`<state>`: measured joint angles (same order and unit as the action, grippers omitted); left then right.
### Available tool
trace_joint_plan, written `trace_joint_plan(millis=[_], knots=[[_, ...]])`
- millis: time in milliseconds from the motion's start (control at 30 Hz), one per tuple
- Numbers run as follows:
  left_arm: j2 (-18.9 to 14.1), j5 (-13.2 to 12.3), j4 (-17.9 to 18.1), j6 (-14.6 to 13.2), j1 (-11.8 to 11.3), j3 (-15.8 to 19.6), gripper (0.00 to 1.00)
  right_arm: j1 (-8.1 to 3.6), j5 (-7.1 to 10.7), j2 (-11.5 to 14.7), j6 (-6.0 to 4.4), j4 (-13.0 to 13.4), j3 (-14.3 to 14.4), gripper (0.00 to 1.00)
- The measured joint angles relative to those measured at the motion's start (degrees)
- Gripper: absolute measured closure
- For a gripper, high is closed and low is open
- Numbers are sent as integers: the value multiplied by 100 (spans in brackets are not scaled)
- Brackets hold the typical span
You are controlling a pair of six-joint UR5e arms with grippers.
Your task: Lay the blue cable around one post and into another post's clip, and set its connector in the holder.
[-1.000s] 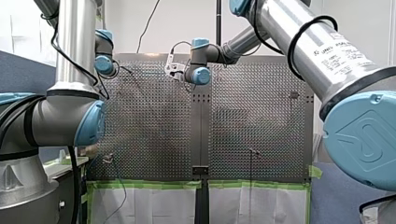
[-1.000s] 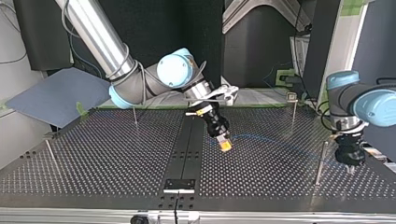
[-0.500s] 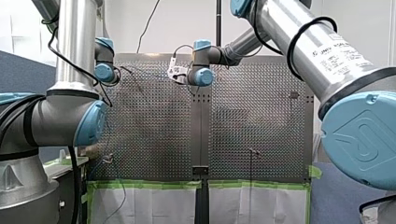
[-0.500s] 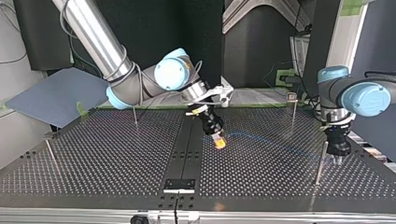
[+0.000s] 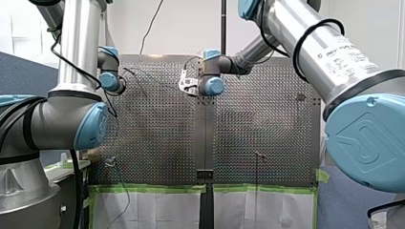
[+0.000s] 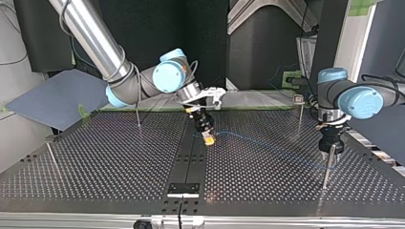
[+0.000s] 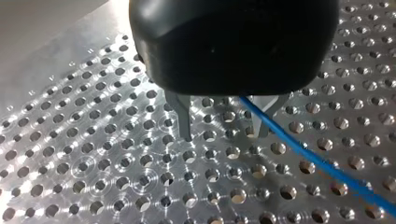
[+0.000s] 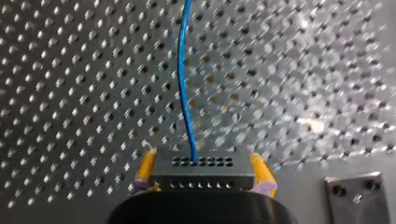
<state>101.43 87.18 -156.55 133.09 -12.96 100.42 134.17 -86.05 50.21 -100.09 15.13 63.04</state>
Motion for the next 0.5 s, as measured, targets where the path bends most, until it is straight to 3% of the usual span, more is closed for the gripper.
trace_joint_plan(millis=[67,100,133,167,500], knots=[[1,-20,13,15,1,2,24,-42,-22,2,21,68,77,100],[3,-25,16,21,0,2,12,-73,-33,2,34,118,133,100],[3,-34,20,26,0,2,12,-99,-43,2,47,159,175,100],[4,-47,21,35,-3,2,2,-127,-54,2,63,201,217,100],[10,102,51,79,-40,114,2,-471,-269,4,328,716,735,100]])
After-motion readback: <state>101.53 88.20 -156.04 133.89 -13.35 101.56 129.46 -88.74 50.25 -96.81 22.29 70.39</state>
